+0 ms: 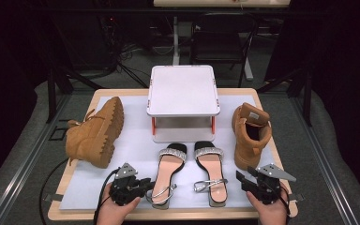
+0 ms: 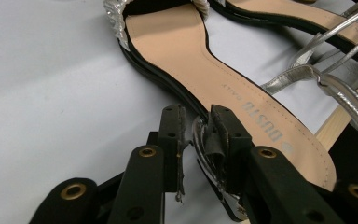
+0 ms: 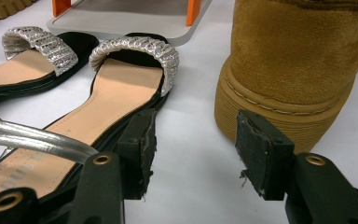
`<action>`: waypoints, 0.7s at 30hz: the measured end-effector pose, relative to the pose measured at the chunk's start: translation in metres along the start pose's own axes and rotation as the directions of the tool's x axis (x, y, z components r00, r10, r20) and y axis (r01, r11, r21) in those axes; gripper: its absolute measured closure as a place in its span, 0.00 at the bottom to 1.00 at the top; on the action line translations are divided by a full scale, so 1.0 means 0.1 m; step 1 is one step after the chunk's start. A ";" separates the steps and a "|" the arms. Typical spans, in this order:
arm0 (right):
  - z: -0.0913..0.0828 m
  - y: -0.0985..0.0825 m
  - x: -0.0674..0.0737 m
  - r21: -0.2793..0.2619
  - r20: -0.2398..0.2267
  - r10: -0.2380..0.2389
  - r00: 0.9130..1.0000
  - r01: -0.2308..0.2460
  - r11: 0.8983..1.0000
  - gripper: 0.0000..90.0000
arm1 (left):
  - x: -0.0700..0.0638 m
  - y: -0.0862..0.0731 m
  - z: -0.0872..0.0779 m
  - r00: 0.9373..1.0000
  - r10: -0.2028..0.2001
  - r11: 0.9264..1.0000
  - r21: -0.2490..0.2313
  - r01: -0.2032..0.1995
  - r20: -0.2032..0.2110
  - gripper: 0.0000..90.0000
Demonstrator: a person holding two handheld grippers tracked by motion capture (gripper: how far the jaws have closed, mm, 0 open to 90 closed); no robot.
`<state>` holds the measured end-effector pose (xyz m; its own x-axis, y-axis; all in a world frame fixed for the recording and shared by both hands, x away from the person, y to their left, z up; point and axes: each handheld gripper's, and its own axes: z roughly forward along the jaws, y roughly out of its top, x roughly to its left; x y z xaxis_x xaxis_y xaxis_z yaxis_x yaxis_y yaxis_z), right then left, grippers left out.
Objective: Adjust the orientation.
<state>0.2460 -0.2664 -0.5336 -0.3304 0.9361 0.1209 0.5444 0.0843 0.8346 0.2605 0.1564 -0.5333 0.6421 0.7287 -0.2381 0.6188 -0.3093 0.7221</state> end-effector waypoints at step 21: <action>-0.02 0.01 -0.02 0.000 0.002 -0.001 1.000 0.001 1.000 0.53 | 0.05 0.02 -0.03 1.000 -0.019 1.000 -0.016 0.020 0.005 0.97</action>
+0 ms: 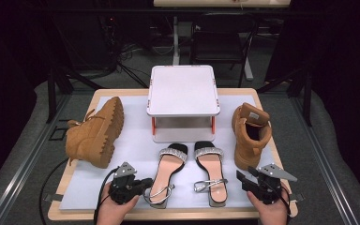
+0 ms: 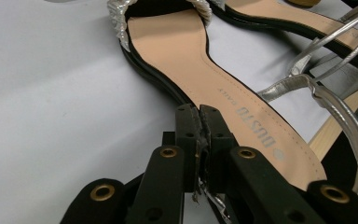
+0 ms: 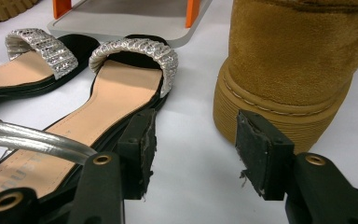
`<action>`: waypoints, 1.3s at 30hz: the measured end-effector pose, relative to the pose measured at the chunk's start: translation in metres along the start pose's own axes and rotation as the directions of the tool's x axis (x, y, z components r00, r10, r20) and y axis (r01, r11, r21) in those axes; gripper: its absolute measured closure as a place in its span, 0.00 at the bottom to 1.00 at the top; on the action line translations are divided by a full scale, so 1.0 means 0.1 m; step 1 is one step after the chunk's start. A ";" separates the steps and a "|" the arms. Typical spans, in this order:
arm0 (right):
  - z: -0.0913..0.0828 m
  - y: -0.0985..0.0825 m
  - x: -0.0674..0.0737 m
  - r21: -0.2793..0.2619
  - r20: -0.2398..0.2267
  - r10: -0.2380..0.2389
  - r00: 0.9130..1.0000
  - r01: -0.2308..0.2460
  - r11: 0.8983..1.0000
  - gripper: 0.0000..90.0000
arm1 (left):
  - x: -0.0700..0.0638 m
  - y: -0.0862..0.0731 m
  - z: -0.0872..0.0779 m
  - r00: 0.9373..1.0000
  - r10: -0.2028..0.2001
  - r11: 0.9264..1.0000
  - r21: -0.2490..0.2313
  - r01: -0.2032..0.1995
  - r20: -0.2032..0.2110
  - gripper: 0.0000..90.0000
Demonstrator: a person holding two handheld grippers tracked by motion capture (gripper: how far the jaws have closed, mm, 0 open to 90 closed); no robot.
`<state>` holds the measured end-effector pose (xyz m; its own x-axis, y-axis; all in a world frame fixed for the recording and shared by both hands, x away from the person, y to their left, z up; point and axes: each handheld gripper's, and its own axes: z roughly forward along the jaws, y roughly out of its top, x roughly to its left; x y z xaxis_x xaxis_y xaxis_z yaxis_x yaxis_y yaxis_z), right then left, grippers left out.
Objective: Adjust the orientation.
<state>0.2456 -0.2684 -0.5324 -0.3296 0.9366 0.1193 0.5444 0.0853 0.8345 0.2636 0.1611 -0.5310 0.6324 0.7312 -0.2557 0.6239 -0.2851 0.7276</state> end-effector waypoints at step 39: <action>-0.01 0.00 0.00 -0.010 -0.006 0.007 1.000 -0.007 1.000 0.53 | 0.38 -0.04 -0.26 0.995 -0.078 0.997 -0.014 0.077 -0.057 0.97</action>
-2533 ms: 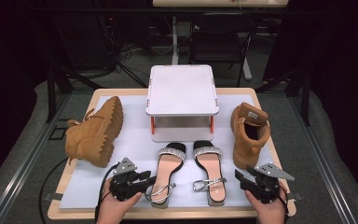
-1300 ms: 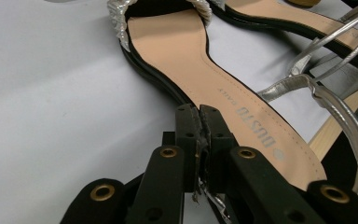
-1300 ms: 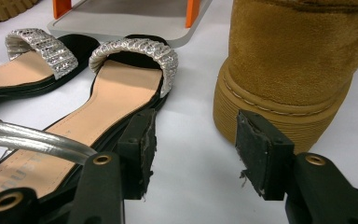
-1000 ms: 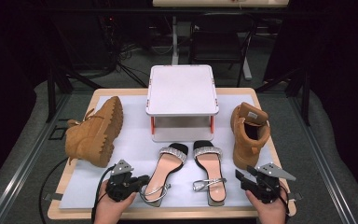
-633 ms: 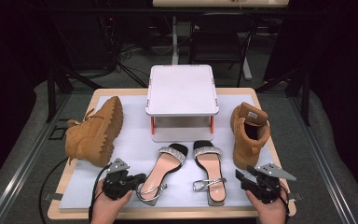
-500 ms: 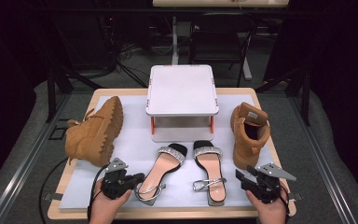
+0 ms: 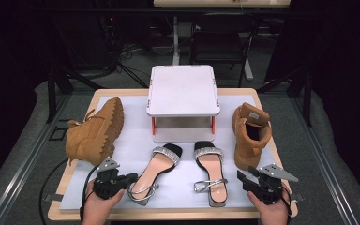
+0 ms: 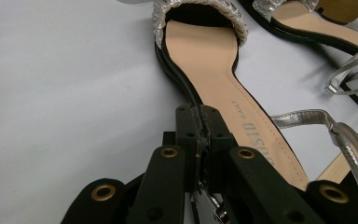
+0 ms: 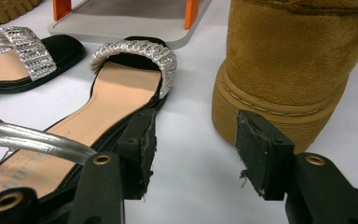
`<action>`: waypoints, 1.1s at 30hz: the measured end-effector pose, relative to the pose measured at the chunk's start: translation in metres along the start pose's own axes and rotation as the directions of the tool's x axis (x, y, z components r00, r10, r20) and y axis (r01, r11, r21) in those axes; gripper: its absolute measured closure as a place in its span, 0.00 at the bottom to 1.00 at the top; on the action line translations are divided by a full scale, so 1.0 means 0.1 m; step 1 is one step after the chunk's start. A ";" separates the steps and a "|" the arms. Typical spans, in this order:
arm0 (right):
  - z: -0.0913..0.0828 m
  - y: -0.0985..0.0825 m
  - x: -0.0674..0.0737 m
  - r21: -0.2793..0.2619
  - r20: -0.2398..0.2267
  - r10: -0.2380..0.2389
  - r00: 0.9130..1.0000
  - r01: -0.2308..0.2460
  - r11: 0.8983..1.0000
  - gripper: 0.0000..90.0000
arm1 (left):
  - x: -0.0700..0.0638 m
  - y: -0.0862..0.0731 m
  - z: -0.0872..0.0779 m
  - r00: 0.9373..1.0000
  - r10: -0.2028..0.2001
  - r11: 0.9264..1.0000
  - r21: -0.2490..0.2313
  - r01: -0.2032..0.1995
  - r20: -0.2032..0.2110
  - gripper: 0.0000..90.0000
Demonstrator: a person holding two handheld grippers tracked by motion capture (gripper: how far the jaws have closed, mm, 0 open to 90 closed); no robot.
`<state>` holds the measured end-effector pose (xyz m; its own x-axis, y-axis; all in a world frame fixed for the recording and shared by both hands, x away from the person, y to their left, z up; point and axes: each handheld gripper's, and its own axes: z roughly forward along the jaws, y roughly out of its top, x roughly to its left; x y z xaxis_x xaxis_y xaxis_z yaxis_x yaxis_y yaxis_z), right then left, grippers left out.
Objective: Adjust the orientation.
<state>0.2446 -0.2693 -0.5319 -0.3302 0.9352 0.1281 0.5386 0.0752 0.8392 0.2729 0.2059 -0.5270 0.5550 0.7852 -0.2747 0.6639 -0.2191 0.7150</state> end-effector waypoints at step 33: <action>-0.11 0.06 0.42 -0.010 -0.065 -0.028 0.997 0.027 1.000 0.42 | 0.19 -0.11 -0.13 0.998 -0.048 0.996 -0.080 0.046 -0.030 0.64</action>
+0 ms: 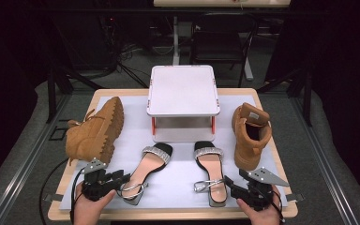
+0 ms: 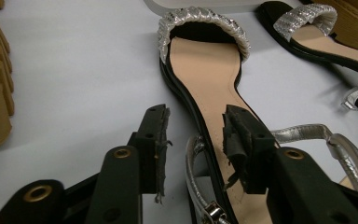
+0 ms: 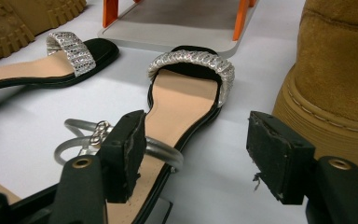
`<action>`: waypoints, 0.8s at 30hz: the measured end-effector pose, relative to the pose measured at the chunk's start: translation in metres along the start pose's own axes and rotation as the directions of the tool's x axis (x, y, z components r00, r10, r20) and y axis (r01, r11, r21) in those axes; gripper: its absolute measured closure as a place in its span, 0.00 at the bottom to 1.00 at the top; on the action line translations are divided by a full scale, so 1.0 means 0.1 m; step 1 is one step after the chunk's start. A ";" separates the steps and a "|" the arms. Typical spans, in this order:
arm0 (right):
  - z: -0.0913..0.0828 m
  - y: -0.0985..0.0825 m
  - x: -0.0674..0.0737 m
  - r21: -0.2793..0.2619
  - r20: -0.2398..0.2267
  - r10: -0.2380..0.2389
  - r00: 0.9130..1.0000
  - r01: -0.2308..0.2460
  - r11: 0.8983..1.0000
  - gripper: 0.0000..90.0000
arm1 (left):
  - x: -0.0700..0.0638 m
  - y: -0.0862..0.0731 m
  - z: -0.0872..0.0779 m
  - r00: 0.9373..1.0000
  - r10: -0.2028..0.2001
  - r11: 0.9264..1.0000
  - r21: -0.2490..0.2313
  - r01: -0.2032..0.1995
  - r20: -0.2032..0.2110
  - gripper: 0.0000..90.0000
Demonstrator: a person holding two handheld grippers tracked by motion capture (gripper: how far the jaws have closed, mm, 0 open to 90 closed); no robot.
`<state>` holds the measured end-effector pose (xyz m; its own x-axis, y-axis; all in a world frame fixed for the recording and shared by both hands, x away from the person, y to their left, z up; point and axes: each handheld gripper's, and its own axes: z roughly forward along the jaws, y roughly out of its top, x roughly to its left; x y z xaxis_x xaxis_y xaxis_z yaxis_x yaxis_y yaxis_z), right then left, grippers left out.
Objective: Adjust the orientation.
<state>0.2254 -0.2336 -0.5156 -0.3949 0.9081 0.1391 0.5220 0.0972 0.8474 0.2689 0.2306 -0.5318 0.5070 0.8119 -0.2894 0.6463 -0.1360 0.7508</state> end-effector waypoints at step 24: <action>0.11 -0.17 0.43 0.104 -0.022 -0.039 0.999 0.041 0.994 0.24 | 0.00 0.00 0.02 1.000 0.004 1.000 -0.010 -0.004 -0.016 0.61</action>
<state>0.2076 -0.1915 -0.5298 -0.4315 0.8945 0.1167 0.5807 0.1764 0.7948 0.2699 0.2302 -0.5329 0.5001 0.8205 -0.2769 0.6388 -0.1336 0.7577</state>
